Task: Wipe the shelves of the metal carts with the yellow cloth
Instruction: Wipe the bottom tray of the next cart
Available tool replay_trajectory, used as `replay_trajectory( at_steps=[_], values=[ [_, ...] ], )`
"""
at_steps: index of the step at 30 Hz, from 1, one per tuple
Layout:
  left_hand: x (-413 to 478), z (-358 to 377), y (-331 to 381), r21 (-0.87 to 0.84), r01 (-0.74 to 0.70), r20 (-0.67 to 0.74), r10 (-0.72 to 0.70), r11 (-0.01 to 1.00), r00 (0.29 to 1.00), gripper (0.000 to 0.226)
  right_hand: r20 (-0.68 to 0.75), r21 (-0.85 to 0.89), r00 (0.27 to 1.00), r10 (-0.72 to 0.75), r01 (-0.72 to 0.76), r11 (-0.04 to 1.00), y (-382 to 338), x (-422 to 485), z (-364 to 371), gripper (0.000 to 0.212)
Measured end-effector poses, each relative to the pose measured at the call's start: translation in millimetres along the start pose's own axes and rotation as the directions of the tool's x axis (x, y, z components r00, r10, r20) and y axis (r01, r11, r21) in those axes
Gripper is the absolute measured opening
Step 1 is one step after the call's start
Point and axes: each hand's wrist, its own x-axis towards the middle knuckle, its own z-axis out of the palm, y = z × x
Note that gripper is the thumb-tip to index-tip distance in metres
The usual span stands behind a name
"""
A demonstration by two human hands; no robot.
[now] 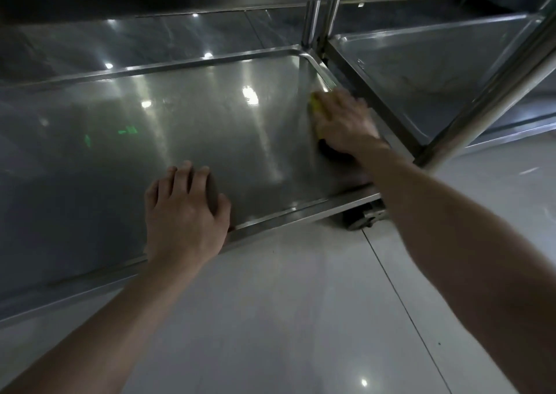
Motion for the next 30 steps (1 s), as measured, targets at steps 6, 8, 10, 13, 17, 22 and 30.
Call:
replay_trajectory(
  at_steps=[6, 8, 10, 13, 17, 22, 30],
  values=[
    [2, 1, -1, -0.036, 0.025, -0.013, -0.026, 0.999, 1.000, 0.052, -0.037, -0.088, 0.997, -0.060, 0.057, 0.994, -84, -48, 29, 0.070],
    [1, 2, -2, -0.049, 0.014, -0.031, -0.016, 0.999, 0.999, 0.050, 0.040, -0.026, 0.957, -0.286, 0.287, 0.958, -148, -74, 42, 0.068],
    [1, 2, -3, -0.048, 0.015, -0.044, -0.017, 0.999, 0.999, 0.050, 0.105, 0.037, 0.905, -0.412, 0.410, 0.911, -162, -90, 40, 0.064],
    [3, 4, -3, -0.047, 0.027, -0.008, -0.028, 0.999, 1.000, 0.049, 0.035, -0.092, 0.912, -0.409, 0.410, 0.907, -86, -89, 27, 0.065],
    [3, 6, -4, -0.051, 0.027, 0.006, -0.027, 0.998, 1.000, 0.052, 0.098, -0.145, 0.992, 0.073, -0.058, 0.988, 38, -88, -12, 0.069],
    [0, 5, -3, -0.050, 0.025, 0.017, -0.024, 0.998, 1.000, 0.049, 0.072, -0.056, 0.997, 0.013, -0.009, 0.998, -49, -121, 8, 0.070],
    [-2, -4, -5, -0.115, 0.035, 0.099, -0.024, 0.993, 0.995, 0.053, 0.181, -0.044, 0.900, -0.397, 0.411, 0.911, -107, -151, 19, 0.064]
  ],
)
